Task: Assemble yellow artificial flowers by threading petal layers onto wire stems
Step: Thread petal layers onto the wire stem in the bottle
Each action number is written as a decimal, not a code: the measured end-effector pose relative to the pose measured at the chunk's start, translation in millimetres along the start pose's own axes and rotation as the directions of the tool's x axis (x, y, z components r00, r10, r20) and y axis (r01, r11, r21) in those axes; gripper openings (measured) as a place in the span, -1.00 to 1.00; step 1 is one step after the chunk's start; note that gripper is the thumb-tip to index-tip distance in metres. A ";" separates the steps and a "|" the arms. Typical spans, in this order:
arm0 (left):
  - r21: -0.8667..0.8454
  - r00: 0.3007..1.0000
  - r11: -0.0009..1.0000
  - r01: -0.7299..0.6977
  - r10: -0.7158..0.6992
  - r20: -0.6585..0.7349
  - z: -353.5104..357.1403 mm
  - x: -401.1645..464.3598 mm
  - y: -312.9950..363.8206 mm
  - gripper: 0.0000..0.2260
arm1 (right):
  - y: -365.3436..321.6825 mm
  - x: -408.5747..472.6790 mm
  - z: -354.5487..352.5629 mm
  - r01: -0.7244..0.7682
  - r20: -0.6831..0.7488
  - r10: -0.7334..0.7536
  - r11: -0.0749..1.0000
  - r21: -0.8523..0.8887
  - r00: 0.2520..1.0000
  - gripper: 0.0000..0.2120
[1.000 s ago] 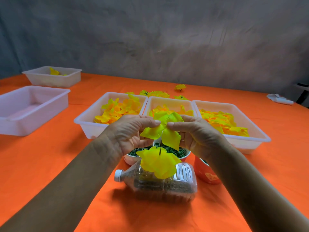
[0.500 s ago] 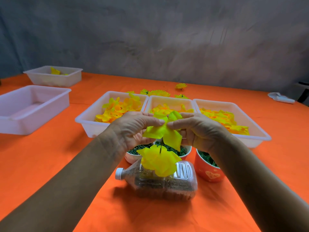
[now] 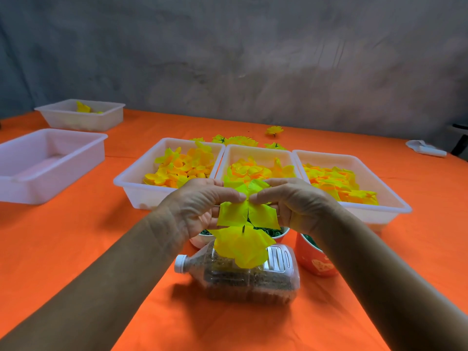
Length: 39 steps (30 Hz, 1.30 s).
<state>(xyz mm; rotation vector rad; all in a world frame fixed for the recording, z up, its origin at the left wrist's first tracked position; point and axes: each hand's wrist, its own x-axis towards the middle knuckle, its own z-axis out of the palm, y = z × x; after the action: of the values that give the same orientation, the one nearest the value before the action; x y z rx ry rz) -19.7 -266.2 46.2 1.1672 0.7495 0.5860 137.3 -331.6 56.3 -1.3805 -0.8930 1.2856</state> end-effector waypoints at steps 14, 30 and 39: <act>-0.039 0.998 0.998 0.058 -0.059 -0.004 2.6 -1.9 -3.3 -0.68 | 3.1 3.8 3.1 -0.057 0.050 0.058 0.998 -0.017 0.997 -0.86; 0.037 0.999 0.998 -0.049 0.048 0.019 0.0 -6.7 -6.7 -0.60 | 3.4 -2.8 3.6 -0.058 0.052 0.056 0.997 0.050 0.997 -0.46; 0.025 0.999 0.999 -0.023 0.021 0.046 2.4 -8.2 -6.2 -0.46 | 1.8 -6.0 4.9 -0.110 0.079 0.107 0.993 0.030 0.991 -0.56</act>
<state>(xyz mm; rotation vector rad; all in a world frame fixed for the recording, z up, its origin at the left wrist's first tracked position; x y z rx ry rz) -22.8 -275.6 42.5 1.2100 0.7080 0.5679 131.3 -336.9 56.4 -1.3761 -0.8536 1.4392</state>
